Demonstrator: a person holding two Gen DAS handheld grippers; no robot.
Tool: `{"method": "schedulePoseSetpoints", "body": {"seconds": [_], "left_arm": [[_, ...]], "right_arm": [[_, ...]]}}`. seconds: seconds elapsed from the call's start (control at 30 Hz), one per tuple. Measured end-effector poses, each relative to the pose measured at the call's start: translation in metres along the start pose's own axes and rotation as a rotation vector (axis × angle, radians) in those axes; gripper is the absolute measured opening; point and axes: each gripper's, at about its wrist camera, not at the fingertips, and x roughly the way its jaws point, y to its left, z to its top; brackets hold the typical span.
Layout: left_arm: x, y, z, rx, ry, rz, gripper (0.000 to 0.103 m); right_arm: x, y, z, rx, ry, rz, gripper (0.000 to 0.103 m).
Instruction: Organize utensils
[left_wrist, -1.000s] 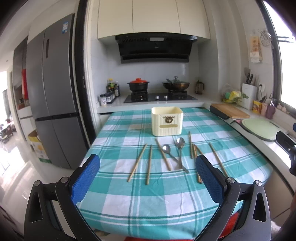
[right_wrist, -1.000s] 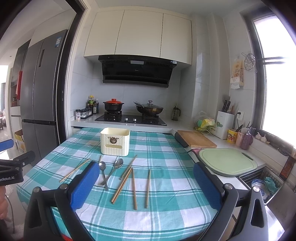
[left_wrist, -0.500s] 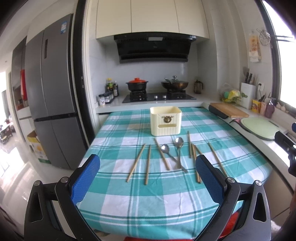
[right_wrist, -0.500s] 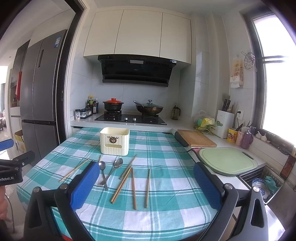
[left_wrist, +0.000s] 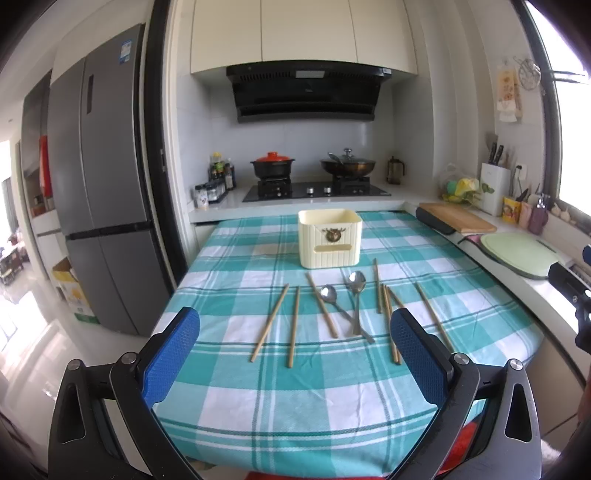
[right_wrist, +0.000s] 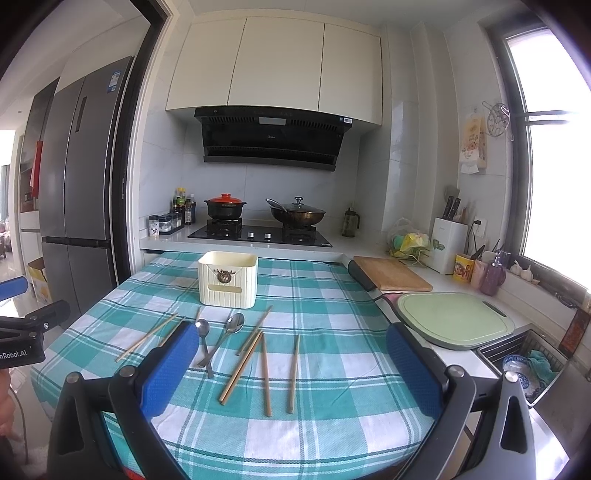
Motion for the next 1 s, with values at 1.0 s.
{"method": "schedulePoseSetpoints", "body": {"seconds": [1.0], "left_arm": [[0.156,0.061,-0.030,0.033,0.394,-0.032,0.103]], "right_arm": [[0.105,-0.036,-0.030,0.079,0.220,0.044,0.103]]}}
